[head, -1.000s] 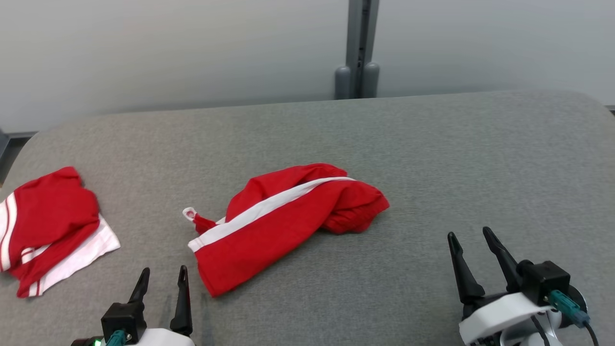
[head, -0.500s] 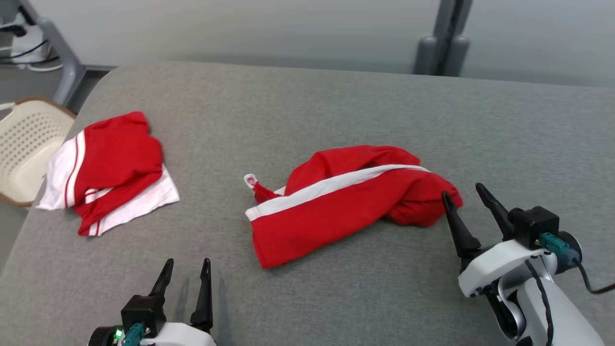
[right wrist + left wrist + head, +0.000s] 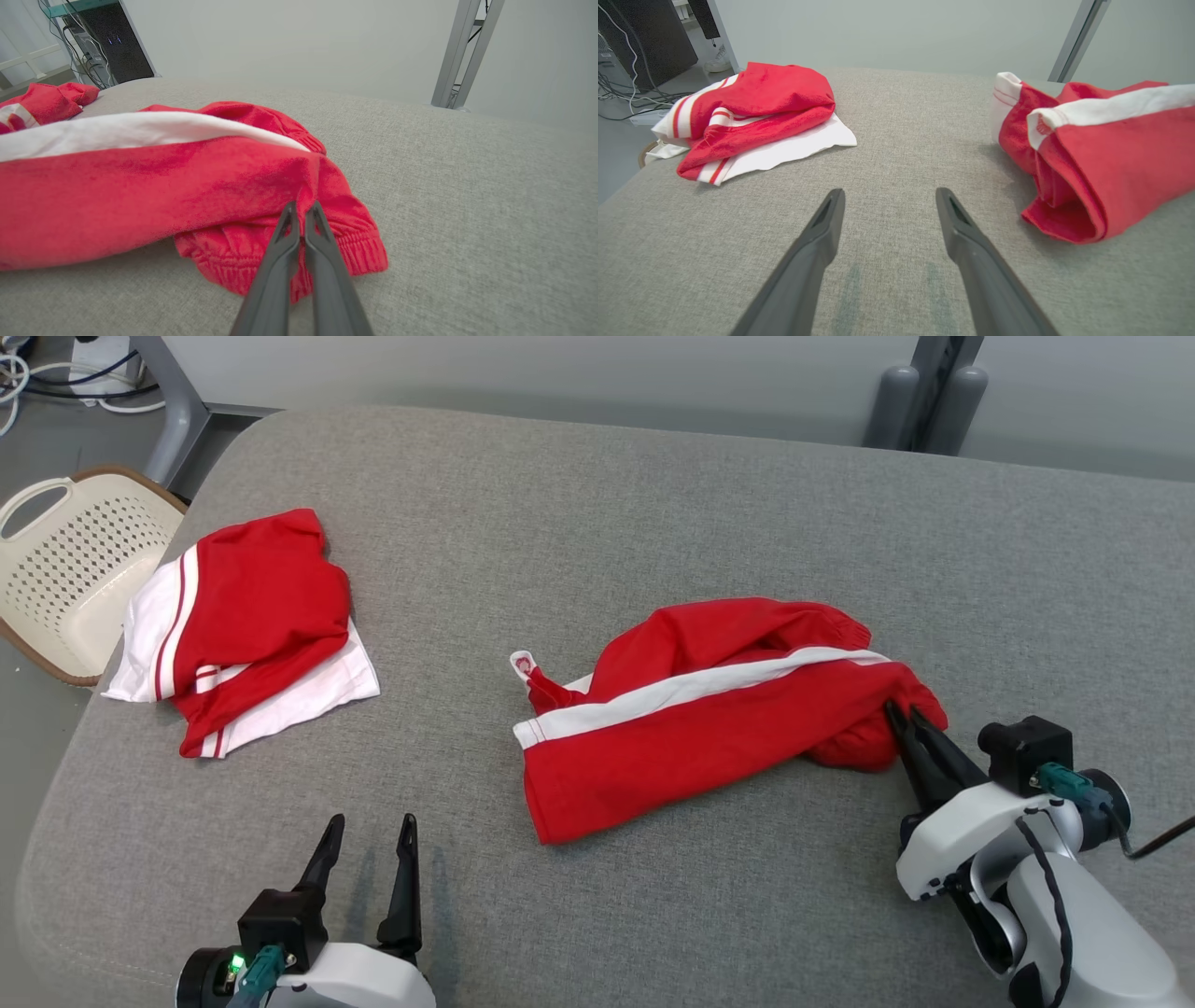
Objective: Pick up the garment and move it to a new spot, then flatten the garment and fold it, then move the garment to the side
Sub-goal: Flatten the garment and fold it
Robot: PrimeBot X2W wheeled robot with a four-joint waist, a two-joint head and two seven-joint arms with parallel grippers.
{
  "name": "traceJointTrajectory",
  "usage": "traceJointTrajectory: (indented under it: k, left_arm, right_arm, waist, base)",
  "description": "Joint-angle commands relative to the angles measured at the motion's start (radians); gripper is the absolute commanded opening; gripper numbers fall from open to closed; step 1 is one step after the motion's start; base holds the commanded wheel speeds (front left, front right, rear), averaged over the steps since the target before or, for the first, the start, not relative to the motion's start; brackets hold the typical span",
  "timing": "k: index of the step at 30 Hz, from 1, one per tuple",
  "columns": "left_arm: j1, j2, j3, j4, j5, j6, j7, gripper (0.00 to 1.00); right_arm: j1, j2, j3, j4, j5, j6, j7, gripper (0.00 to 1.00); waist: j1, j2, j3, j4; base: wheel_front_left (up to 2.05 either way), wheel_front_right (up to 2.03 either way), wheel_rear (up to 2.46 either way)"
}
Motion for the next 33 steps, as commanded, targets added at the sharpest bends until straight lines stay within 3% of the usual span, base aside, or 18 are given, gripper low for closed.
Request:
traceJointTrajectory:
  k: [1,5,14,20,23,24,25,33]
  left_arm:
    - [-0.016,0.004,0.001,-0.004,-0.003,0.006,0.0,1.0]
    - [-0.025,0.003,-0.001,-0.006,-0.006,0.003,0.0,1.0]
    - [-0.012,0.004,-0.007,-0.003,-0.011,0.002,0.0,1.0]
    - [-0.007,0.004,-0.013,0.0,-0.01,-0.005,0.0,1.0]
    - [-0.009,0.004,-0.012,-0.001,-0.005,-0.009,0.0,1.0]
    - [-0.01,0.003,-0.013,0.001,-0.002,-0.011,0.0,1.0]
    - [-0.011,0.003,-0.012,0.002,-0.001,-0.012,0.0,1.0]
    - [0.008,0.004,-0.007,0.017,0.013,-0.025,0.0,1.0]
  right_arm:
    - [-0.011,-0.011,-0.001,-0.004,0.005,0.0,0.0,0.0]
    - [-0.024,-0.028,-0.018,-0.083,-0.018,0.0,0.0,0.0]
    - [0.069,-0.082,-0.038,-0.363,-0.203,0.0,0.0,0.0]
    - [0.22,-0.09,-0.027,-0.369,-0.261,0.0,0.0,0.0]
    - [0.277,-0.08,-0.017,-0.327,-0.271,0.0,0.0,0.38]
    - [0.291,-0.077,-0.014,-0.308,-0.27,0.0,0.0,0.8]
    - [0.299,-0.069,-0.014,-0.291,-0.261,0.0,0.0,1.0]
    - [0.329,-0.026,-0.072,-0.267,-0.22,0.0,0.0,1.0]
  waist:
    - [0.0,0.0,0.001,-0.002]
    - [0.0,0.0,0.002,-0.011]
    - [0.0,0.0,-0.02,-0.041]
    - [0.0,0.0,-0.032,-0.072]
    - [0.0,0.0,-0.033,-0.092]
    - [0.0,0.0,-0.034,-0.099]
    - [0.0,0.0,-0.036,-0.107]
    - [0.0,0.0,-0.086,-0.162]
  base:
    - [0.0,0.0,0.0]
    - [0.0,0.0,0.0]
    - [0.0,0.0,0.0]
    - [0.0,0.0,0.0]
    - [0.0,0.0,0.0]
    - [0.0,0.0,0.0]
    - [0.0,0.0,0.0]
    - [0.0,0.0,0.0]
